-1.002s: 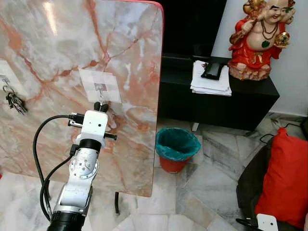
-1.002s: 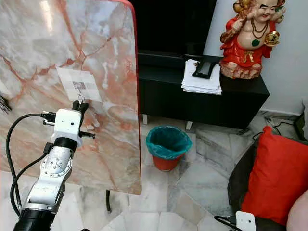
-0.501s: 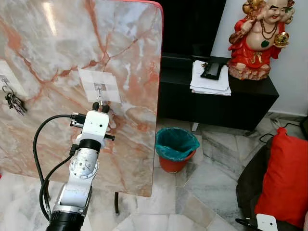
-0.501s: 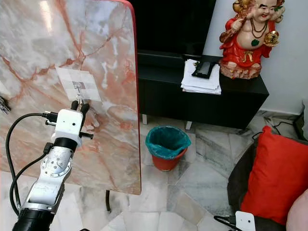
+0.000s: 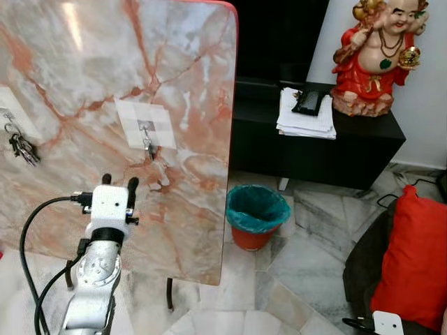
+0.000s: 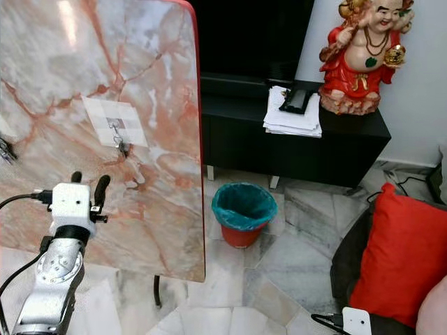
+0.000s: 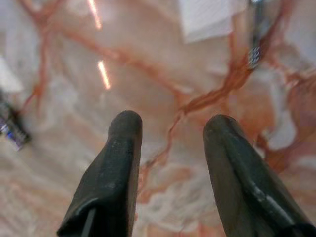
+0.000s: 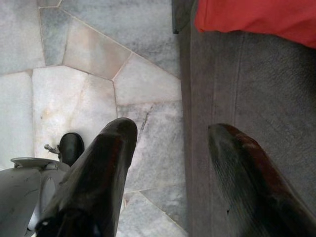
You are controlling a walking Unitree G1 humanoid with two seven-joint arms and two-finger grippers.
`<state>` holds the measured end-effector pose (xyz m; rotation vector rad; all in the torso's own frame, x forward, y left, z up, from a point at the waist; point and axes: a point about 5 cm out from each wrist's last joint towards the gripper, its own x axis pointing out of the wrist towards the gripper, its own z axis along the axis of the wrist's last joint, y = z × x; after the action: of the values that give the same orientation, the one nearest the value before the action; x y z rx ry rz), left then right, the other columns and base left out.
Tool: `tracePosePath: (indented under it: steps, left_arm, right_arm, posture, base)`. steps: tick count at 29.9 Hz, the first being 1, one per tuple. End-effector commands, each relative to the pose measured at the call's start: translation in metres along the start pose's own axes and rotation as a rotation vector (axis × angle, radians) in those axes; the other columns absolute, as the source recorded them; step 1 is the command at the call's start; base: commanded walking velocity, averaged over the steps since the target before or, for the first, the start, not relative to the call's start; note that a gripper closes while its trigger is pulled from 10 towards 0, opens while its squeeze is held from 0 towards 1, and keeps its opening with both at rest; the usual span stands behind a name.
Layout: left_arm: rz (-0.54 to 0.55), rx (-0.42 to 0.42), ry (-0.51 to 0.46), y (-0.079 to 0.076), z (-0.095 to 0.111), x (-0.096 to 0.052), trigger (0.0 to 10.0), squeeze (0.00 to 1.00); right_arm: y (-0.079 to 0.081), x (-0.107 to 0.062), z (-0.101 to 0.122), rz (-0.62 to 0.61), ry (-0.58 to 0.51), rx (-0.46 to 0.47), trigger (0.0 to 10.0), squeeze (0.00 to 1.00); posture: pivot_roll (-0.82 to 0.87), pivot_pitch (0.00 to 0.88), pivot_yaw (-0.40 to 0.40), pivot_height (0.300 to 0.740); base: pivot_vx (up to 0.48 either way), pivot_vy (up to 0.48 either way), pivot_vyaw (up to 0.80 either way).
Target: Hang keys on a hook
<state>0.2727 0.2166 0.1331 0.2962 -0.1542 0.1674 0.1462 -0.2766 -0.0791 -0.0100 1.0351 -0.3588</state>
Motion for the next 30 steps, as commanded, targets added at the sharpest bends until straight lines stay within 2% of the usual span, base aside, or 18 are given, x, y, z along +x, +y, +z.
tracePosePath:
  steps: [1,4,5,6,8,9,12,15,16,17,19,21,22,23,24,26,28,30]
  left_arm:
    - [-0.011,-0.013,0.005,0.002,-0.003,-0.006,10.0,1.0]
    - [-0.004,-0.023,0.039,0.006,-0.012,-0.01,10.0,1.0]
    - [0.015,-0.09,0.097,0.011,-0.027,-0.014,10.0,1.0]
    - [0.015,-0.09,0.097,0.011,-0.027,-0.014,10.0,1.0]
    - [0.057,-0.139,0.253,0.023,-0.063,-0.024,10.0,1.0]
    - [0.04,-0.113,0.307,0.024,-0.076,-0.03,10.0,0.0]
    - [0.002,-0.071,0.377,0.024,-0.091,-0.038,10.0,0.0]
    - [-0.034,-0.05,0.506,0.02,-0.117,-0.053,10.0,0.0]
    - [-0.033,-0.028,0.594,0.019,-0.131,-0.061,10.0,0.0]
    - [-0.032,-0.022,0.614,0.019,-0.135,-0.063,10.0,0.0]
    - [0.014,-0.007,0.707,0.026,-0.151,-0.073,10.0,0.0]
    - [0.039,-0.027,0.747,0.028,-0.157,-0.078,10.0,0.0]
    - [0.068,-0.075,0.842,0.028,-0.169,-0.092,10.0,0.0]
    - [0.067,-0.082,0.882,0.027,-0.175,-0.099,10.0,0.0]
    - [0.067,-0.082,0.882,0.027,-0.175,-0.099,10.0,0.0]
    - [0.058,-0.121,1.02,0.021,-0.189,-0.124,10.0,0.0]
    - [0.051,-0.141,1.103,0.017,-0.196,-0.139,10.0,0.0]
    - [0.067,-0.156,1.14,0.017,-0.199,-0.146,10.0,0.0]
  right_arm:
    - [-0.004,-0.001,-0.002,-0.01,0.006,-0.002,10.0,0.0]
    - [-0.004,0.0,-0.002,-0.01,0.006,-0.003,10.0,0.0]
    - [-0.004,0.0,-0.001,-0.009,0.004,-0.002,10.0,0.0]
    - [-0.004,0.0,-0.001,-0.009,0.004,-0.002,10.0,0.0]
    - [-0.002,0.0,-0.002,-0.006,0.007,-0.006,10.0,0.0]
    - [-0.001,0.0,-0.002,-0.005,0.01,-0.01,10.0,0.0]
    - [0.0,0.0,-0.002,-0.004,0.012,-0.013,10.0,0.0]
    - [0.001,0.0,-0.002,-0.002,0.005,0.004,10.0,0.0]
    - [0.002,0.0,-0.002,-0.002,0.005,0.004,10.0,0.0]
    - [0.002,0.0,-0.002,-0.002,0.006,0.003,10.0,0.0]
    - [-0.01,0.0,0.003,-0.014,-0.002,0.012,10.0,0.0]
    - [-0.014,0.0,0.004,-0.018,-0.005,0.024,10.0,0.0]
    - [-0.017,0.0,0.007,-0.026,-0.013,0.065,10.0,0.0]
    - [-0.018,0.0,0.009,-0.028,-0.019,0.08,10.0,0.0]
    - [-0.018,0.0,0.009,-0.028,-0.019,0.08,10.0,0.0]
    - [-0.011,0.001,0.019,-0.021,-0.035,0.092,10.0,0.0]
    - [-0.001,0.003,0.028,-0.008,-0.052,0.108,10.0,0.0]
    - [0.005,0.003,0.033,-0.004,-0.055,0.107,10.0,0.0]
  posture:
    - [0.06,0.06,-0.06,0.74]
    - [0.06,0.06,-0.063,0.74]
    - [0.07,0.061,-0.071,0.74]
    - [0.07,0.061,-0.071,0.74]
    - [0.08,0.059,-0.077,0.74]
    - [0.08,0.061,-0.077,0.74]
    - [0.08,0.06,-0.078,0.74]
    - [0.08,0.064,-0.078,0.74]
    - [0.08,0.066,-0.079,0.74]
    - [0.08,0.066,-0.079,0.74]
    - [0.07,0.068,-0.08,0.74]
    - [0.07,0.068,-0.08,0.74]
    - [0.08,0.066,-0.077,0.74]
    - [0.09,0.068,-0.069,0.74]
    - [0.09,0.068,-0.069,0.74]
    - [0.08,0.061,-0.066,0.74]
    - [0.07,0.049,-0.062,0.74]
    - [0.06,0.045,-0.054,0.74]
  base:
    - [0.0,0.0,0.0]
    - [0.0,0.0,0.0]
    - [0.0,0.0,0.0]
    - [0.0,0.0,0.0]
    - [0.0,0.0,0.0]
    - [0.0,0.0,0.0]
    - [0.0,0.0,0.0]
    - [0.0,0.0,0.0]
    - [0.0,0.0,0.0]
    - [0.0,0.0,0.0]
    - [0.0,0.0,0.0]
    - [0.0,0.0,0.0]
    - [0.0,0.0,0.0]
    - [0.0,0.0,0.0]
    - [0.0,0.0,0.0]
    - [0.0,0.0,0.0]
    - [0.0,0.0,0.0]
    - [0.0,0.0,0.0]
